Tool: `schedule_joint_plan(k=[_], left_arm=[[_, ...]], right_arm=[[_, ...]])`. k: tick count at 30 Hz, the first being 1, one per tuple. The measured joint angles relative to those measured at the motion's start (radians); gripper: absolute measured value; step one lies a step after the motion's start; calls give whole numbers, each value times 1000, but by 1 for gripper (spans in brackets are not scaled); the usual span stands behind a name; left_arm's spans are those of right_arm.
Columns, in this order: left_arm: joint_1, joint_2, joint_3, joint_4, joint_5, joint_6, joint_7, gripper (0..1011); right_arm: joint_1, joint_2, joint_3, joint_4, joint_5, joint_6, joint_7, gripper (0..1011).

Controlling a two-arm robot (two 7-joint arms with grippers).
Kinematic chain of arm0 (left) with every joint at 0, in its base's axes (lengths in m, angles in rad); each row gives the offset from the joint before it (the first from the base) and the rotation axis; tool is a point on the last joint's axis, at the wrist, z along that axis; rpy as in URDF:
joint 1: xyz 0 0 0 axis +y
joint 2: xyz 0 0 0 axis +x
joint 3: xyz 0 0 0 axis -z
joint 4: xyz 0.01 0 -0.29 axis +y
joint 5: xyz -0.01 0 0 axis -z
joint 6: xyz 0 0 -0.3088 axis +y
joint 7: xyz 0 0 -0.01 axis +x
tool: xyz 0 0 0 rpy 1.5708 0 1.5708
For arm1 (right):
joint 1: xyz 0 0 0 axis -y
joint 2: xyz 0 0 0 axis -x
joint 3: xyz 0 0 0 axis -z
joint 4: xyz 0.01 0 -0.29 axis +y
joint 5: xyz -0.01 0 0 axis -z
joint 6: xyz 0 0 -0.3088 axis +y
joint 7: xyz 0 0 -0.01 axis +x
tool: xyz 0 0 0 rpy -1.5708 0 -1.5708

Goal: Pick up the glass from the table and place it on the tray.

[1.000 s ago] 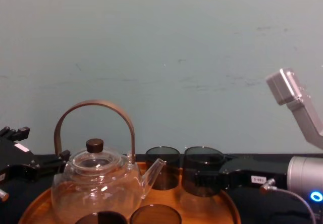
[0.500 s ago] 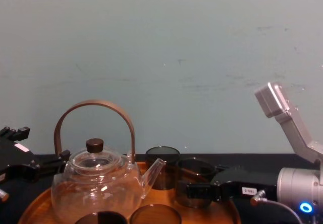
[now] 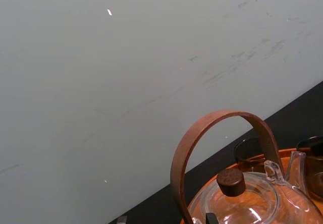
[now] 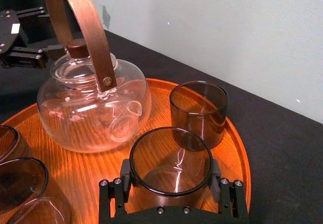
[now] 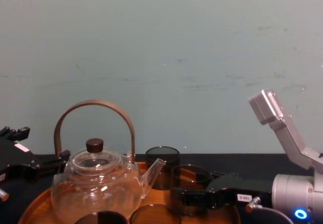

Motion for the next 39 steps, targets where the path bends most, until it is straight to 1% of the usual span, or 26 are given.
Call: schedule_joint_plan(k=[4, 30, 33, 35, 39], left_arm=[[0, 0, 0, 0, 0, 0, 0, 1009], [0, 0, 0, 0, 0, 0, 0, 1010], [0, 0, 0, 0, 0, 0, 0, 1009], [0, 0, 0, 0, 0, 0, 0, 1009], [0, 0, 0, 0, 0, 0, 0, 1010]], right_arm=[[1, -6, 6, 10, 4, 1, 0, 903], [1, -3, 5, 6, 4, 3, -1, 903], [0, -3, 4, 6, 3, 4, -1, 933], [0, -3, 4, 6, 3, 4, -1, 991], [0, -3, 4, 6, 3, 4, -1, 1002]])
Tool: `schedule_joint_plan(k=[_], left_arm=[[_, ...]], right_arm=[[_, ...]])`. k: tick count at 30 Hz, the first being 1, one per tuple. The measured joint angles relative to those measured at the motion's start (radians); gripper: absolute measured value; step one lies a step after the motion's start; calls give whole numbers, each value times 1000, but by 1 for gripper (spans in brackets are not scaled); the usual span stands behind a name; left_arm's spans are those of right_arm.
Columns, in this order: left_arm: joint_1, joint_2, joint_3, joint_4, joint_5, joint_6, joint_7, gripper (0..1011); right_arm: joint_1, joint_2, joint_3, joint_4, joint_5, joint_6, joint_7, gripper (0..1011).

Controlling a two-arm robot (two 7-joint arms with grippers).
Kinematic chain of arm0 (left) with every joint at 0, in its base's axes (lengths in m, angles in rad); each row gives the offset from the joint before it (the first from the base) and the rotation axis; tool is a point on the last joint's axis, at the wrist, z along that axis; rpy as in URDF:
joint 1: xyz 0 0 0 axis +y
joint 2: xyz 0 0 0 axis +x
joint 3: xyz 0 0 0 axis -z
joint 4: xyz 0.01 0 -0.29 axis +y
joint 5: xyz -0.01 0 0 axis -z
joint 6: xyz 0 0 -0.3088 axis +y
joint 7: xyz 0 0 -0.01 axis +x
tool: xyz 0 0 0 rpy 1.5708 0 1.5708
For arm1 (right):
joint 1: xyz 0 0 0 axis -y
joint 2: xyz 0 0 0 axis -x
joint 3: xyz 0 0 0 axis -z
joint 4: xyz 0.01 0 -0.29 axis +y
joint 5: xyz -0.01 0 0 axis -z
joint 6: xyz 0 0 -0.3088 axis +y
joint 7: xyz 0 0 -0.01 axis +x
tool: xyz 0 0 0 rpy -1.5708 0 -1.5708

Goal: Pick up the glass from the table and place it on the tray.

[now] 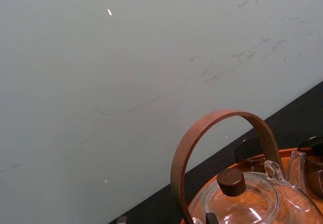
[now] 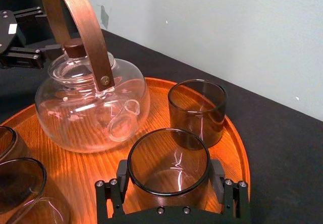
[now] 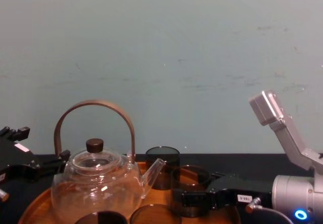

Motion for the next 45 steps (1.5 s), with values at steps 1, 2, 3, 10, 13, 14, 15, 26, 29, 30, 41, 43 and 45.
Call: schedule_joint_plan(k=[1, 2, 3, 10, 13, 14, 15, 26, 29, 30, 41, 43, 45], left_arm=[[0, 0, 0, 0, 0, 0, 0, 1010], [0, 0, 0, 0, 0, 0, 0, 1009], [0, 0, 0, 0, 0, 0, 0, 1010], [0, 0, 0, 0, 0, 0, 0, 1010], [0, 0, 0, 0, 0, 0, 0, 1010], [0, 0, 0, 0, 0, 0, 0, 1010], [0, 0, 0, 0, 0, 0, 0, 1009], [0, 0, 0, 0, 0, 0, 0, 1009], [0, 0, 0, 0, 0, 0, 0, 1010], [0, 0, 0, 0, 0, 0, 0, 1009], [0, 0, 0, 0, 0, 0, 0, 1009], [0, 0, 0, 0, 0, 0, 0, 1009], [0, 0, 0, 0, 0, 0, 0, 1009]], right_arm=[[0, 0, 0, 0, 0, 0, 0, 1002], [0, 0, 0, 0, 0, 0, 0, 1002], [0, 0, 0, 0, 0, 0, 0, 1002], [-11, 11, 3, -28, 5, 25, 8, 1002], [-30, 29, 3, -76, 8, 59, 3, 1002], [-42, 40, 3, -105, 9, 77, -2, 1002], [-48, 46, 2, -121, 10, 87, -6, 1002], [-108, 115, -16, -261, 19, 169, -33, 1002], [-114, 124, -19, -267, 22, 175, -38, 1002], [-116, 127, -19, -269, 23, 177, -39, 1002], [-174, 196, 8, -353, 59, 189, -64, 1002], [-190, 214, 21, -380, 70, 190, -74, 1002], [-202, 227, 32, -398, 78, 190, -82, 1002]])
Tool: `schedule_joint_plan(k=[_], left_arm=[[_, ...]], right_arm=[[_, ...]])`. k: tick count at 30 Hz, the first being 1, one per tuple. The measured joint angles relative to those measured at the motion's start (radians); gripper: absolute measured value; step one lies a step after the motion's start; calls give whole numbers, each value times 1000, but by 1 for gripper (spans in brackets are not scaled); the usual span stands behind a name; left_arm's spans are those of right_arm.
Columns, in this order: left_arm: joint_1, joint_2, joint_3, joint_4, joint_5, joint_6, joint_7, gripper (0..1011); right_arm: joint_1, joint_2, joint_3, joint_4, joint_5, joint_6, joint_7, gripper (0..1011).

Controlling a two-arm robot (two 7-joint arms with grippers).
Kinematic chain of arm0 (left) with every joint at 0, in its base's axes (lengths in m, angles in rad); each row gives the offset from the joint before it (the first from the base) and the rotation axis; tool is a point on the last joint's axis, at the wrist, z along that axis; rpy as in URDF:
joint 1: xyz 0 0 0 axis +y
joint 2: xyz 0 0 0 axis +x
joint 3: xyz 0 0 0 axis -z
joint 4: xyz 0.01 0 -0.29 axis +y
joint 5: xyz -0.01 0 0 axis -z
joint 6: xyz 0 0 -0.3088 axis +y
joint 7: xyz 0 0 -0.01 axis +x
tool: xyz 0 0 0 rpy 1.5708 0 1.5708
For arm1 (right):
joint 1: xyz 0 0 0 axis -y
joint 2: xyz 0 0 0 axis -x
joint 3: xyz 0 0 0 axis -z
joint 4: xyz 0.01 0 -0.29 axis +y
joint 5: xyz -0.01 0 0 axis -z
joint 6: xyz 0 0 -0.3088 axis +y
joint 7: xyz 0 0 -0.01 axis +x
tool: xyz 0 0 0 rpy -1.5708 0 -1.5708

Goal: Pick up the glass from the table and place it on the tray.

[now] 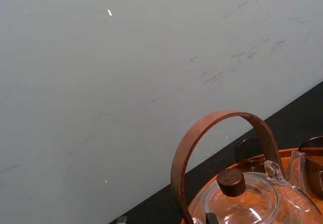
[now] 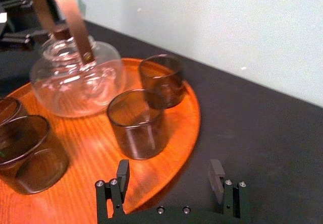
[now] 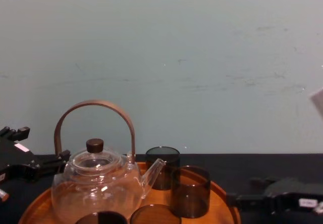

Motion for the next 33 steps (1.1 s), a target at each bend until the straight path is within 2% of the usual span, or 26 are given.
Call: schedule_joint_plan(k=[7, 10, 13, 15, 17, 33], left_arm=[[0, 0, 0, 0, 0, 0, 0, 1010], [0, 0, 0, 0, 0, 0, 0, 1010], [0, 0, 0, 0, 0, 0, 0, 1010], [0, 0, 0, 0, 0, 0, 0, 1009], [0, 0, 0, 0, 0, 0, 0, 1010], [0, 0, 0, 0, 0, 0, 0, 1009]], right_arm=[[-53, 52, 62, -79, 35, -12, -56, 1002], [-68, 64, 84, -97, 44, -20, -77, 1002], [-90, 79, 124, -116, 59, -36, -114, 1002], [-93, 80, 130, -117, 61, -39, -121, 1002], [-105, 82, 161, -124, 64, -52, -156, 1002], [-102, 82, 153, -122, 64, -51, -148, 1002]])
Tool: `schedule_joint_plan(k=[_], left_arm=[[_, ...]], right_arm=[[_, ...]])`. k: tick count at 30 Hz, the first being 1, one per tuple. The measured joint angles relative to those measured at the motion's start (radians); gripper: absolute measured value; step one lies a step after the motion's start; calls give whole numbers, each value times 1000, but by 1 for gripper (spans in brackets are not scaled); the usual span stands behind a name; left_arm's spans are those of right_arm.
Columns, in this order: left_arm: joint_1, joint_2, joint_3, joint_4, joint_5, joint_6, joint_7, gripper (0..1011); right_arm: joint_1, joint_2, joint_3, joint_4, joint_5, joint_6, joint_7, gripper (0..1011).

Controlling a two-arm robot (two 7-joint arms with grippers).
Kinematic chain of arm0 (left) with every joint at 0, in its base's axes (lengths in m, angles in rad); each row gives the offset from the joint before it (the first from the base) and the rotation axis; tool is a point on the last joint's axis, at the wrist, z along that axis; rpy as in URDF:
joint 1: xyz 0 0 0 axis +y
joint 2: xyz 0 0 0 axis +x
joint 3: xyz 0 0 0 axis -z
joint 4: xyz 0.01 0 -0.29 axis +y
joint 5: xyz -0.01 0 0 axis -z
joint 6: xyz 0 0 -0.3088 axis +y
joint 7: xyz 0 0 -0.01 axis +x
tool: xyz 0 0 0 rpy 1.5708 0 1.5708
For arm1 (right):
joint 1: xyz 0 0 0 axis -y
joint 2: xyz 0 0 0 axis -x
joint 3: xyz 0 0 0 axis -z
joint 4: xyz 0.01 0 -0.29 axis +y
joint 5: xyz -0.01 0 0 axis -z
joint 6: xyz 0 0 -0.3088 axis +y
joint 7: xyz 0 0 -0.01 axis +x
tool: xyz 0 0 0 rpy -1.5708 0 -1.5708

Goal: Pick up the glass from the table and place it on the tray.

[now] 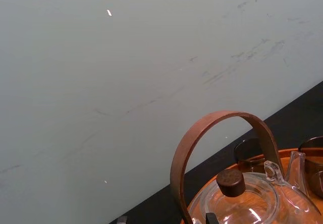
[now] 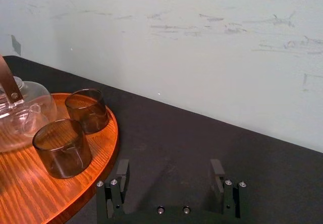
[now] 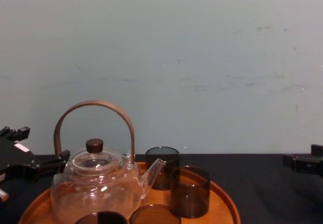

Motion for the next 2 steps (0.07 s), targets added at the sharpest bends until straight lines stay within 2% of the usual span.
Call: schedule_joint_plan(k=[2], left_arm=[[0, 0, 0, 0, 0, 0, 0, 1010]], right_arm=[[0, 0, -1, 0, 0, 1, 2, 1002]])
